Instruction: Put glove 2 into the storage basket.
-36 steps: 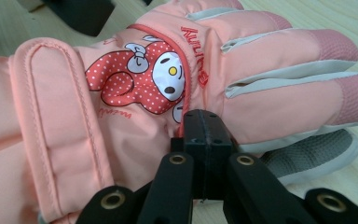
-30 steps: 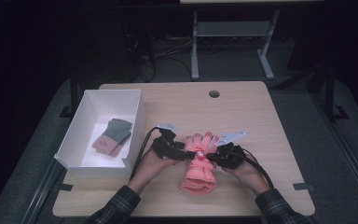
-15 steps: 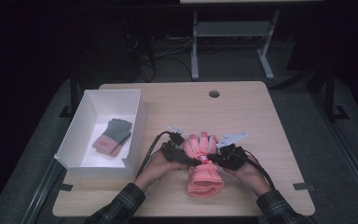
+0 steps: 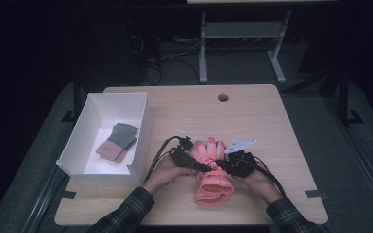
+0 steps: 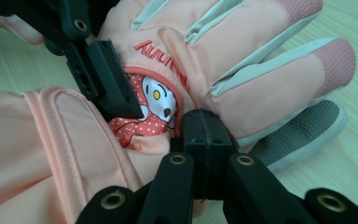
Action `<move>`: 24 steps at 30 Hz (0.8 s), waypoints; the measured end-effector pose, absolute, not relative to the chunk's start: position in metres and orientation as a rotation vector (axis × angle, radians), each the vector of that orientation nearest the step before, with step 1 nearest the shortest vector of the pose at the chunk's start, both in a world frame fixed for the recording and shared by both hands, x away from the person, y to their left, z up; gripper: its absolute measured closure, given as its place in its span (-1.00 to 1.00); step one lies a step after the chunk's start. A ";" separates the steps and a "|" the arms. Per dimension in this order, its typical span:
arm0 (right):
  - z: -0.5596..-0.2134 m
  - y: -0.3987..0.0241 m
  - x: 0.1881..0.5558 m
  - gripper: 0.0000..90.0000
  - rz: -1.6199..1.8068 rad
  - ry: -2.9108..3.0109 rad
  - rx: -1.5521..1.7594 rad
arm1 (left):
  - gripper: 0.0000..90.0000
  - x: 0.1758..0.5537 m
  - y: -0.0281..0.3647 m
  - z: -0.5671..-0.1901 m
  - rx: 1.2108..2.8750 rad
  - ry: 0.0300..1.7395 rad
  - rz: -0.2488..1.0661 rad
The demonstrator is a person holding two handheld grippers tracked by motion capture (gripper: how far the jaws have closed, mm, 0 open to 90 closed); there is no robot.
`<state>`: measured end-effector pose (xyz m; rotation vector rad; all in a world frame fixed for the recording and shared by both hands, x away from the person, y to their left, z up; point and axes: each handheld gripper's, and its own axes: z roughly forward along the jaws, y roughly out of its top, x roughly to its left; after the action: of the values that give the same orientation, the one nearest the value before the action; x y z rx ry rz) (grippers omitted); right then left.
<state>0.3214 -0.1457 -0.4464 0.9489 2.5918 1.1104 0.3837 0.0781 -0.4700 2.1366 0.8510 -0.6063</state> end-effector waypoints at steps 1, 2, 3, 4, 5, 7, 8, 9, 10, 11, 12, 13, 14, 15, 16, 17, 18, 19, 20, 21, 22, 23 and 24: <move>-0.446 -0.145 0.322 1.00 1.109 2.595 0.946 | 0.01 0.385 0.078 -0.470 2.145 0.847 -0.622; -0.447 -0.145 0.322 1.00 1.110 2.597 0.945 | 0.05 0.386 0.078 -0.471 2.142 0.850 -0.627; -0.447 -0.145 0.322 1.00 1.110 2.597 0.943 | 0.10 0.386 0.079 -0.471 2.144 0.848 -0.633; -0.446 -0.145 0.322 1.00 1.109 2.595 0.942 | 0.17 0.386 0.079 -0.471 2.144 0.848 -0.633; -0.446 -0.145 0.322 1.00 1.114 2.592 0.941 | 0.24 0.387 0.081 -0.472 2.137 0.847 -0.641; -0.446 -0.146 0.323 1.00 1.114 2.597 0.937 | 0.38 0.386 0.081 -0.471 2.133 0.844 -0.639; -0.446 -0.146 0.323 1.00 1.114 2.597 0.937 | 0.42 0.386 0.081 -0.471 2.133 0.844 -0.639; -0.444 -0.146 0.323 1.00 1.121 2.595 0.939 | 0.45 0.385 0.081 -0.470 2.144 0.831 -0.628; -0.444 -0.146 0.323 1.00 1.121 2.595 0.939 | 0.48 0.385 0.081 -0.470 2.144 0.831 -0.628; -0.443 -0.147 0.322 1.00 1.122 2.591 0.931 | 0.51 0.384 0.082 -0.469 2.134 0.823 -0.615; -0.443 -0.147 0.322 1.00 1.122 2.591 0.931 | 0.52 0.384 0.082 -0.469 2.134 0.823 -0.615; -0.440 -0.150 0.322 1.00 1.145 2.584 0.938 | 0.53 0.383 0.082 -0.467 2.135 0.812 -0.605; -0.440 -0.150 0.322 1.00 1.145 2.584 0.938 | 0.55 0.383 0.082 -0.467 2.135 0.812 -0.605; -0.439 -0.152 0.321 0.99 1.149 2.581 0.937 | 0.55 0.383 0.082 -0.466 2.132 0.806 -0.607; -0.436 -0.153 0.320 0.90 1.165 2.576 0.936 | 0.56 0.383 0.083 -0.465 2.127 0.803 -0.607; -0.431 -0.158 0.318 0.72 1.210 2.566 0.951 | 0.58 0.383 0.084 -0.465 2.115 0.807 -0.613; -0.431 -0.158 0.318 0.72 1.210 2.566 0.951 | 0.58 0.383 0.084 -0.465 2.115 0.807 -0.613; -0.426 -0.163 0.317 0.53 1.251 2.556 0.965 | 0.59 0.382 0.083 -0.463 2.105 0.801 -0.601; -0.426 -0.163 0.317 0.53 1.251 2.556 0.965 | 0.59 0.382 0.083 -0.463 2.105 0.801 -0.601; -0.425 -0.166 0.317 0.47 1.271 2.549 0.967 | 0.59 0.382 0.083 -0.462 2.107 0.793 -0.598; -0.424 -0.168 0.316 0.37 1.282 2.543 0.965 | 0.59 0.381 0.084 -0.460 2.107 0.793 -0.591; -0.421 -0.172 0.315 0.17 1.292 2.510 0.980 | 0.59 0.381 0.086 -0.457 2.102 0.784 -0.586; -0.421 -0.172 0.315 0.17 1.292 2.510 0.980 | 0.59 0.381 0.086 -0.457 2.102 0.784 -0.586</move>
<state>0.3149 -0.1718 -0.4215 0.9797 2.5104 1.2920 0.3814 0.0856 -0.4572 2.1023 0.7839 -0.5856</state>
